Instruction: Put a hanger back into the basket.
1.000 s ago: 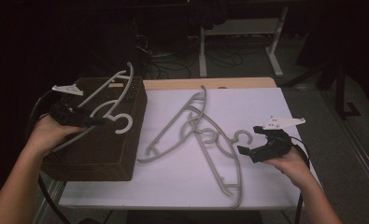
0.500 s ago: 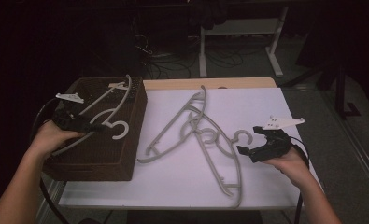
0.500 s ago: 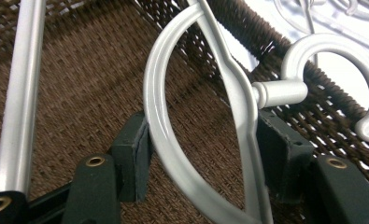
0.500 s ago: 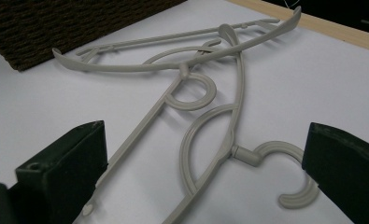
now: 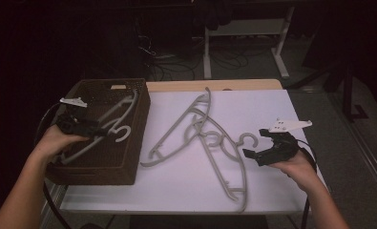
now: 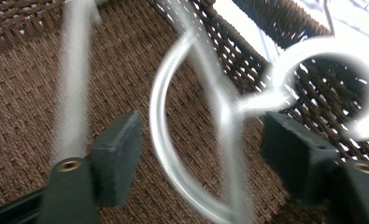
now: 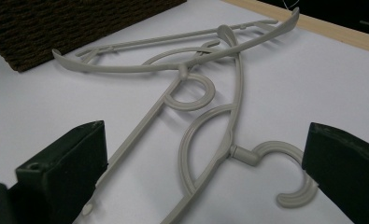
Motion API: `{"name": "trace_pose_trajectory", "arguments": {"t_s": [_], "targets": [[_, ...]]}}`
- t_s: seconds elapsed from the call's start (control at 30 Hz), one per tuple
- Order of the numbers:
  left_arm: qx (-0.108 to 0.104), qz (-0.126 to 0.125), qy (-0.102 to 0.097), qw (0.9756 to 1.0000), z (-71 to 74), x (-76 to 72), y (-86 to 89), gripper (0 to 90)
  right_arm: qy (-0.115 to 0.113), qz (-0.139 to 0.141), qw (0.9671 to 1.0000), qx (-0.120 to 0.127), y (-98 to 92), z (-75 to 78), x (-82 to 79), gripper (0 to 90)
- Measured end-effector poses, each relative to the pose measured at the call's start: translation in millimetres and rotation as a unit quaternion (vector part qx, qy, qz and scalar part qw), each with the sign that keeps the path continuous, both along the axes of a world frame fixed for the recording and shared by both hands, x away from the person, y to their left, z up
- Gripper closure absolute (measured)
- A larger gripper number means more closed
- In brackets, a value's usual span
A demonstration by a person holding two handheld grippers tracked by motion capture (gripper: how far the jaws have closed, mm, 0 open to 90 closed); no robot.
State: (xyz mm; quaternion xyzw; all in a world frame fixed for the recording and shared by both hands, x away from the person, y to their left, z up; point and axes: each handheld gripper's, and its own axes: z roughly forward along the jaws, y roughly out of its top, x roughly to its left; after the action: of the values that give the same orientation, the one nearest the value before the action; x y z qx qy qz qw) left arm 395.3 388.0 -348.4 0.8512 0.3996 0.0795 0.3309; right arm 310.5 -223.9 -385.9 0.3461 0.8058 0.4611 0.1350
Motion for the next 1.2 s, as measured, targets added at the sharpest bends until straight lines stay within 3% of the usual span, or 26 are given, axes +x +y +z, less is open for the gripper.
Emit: {"name": "trace_pose_trajectory", "arguments": {"t_s": [0.13, 0.43, 0.47, 0.6, 0.77, 0.83, 0.93, 1.0, 1.2], "targets": [[-0.011, -0.001, -0.012, 0.9999, 3.1, -2.5, 2.1, 22.3, -0.001, 0.0, 1.0, 0.0, -0.2, 0.2, 0.2, 0.0], [-0.014, -0.001, -0.034, 0.9993, 14.2, -7.6, -8.2, 14.9, 0.0, 0.002, 1.0, -0.002, 1.4, -0.1, 0.3, 0.0], [-0.018, -0.01, -0.044, 0.9988, 23.7, -11.1, -17.7, 14.6, 0.001, 0.003, 1.0, -0.002, 1.6, -0.4, 0.1, 0.0], [-0.027, -0.02, -0.065, 0.9973, 39.8, -17.4, -36.1, 13.8, 0.0, 0.0, 1.0, 0.001, 1.1, -0.3, 0.2, 0.0], [-0.041, -0.037, -0.086, 0.9947, 52.9, -24.0, -63.3, 13.2, 0.004, 0.001, 1.0, 0.0, -0.8, -4.3, -2.2, 0.0], [-0.045, -0.04, -0.089, 0.9942, 53.9, -24.7, -67.9, 13.2, 0.008, -0.001, 1.0, 0.001, -2.6, -6.3, -2.9, 0.0], [-0.054, -0.057, -0.099, 0.9919, 56.9, -27.8, -95.8, 13.2, 0.009, -0.005, 0.9999, 0.004, -3.7, -7.0, -3.3, 0.0], [-0.056, -0.063, -0.1, 0.9913, 57.0, -28.3, -102.2, 13.2, 0.011, -0.006, 0.9999, 0.004, -2.5, -7.9, -3.7, 0.0], [-0.076, -0.091, -0.112, 0.9866, 54.8, -34.2, -144.5, 13.2, 0.011, -0.004, 0.9999, 0.001, -1.9, -11.7, -3.8, 0.0]]}}
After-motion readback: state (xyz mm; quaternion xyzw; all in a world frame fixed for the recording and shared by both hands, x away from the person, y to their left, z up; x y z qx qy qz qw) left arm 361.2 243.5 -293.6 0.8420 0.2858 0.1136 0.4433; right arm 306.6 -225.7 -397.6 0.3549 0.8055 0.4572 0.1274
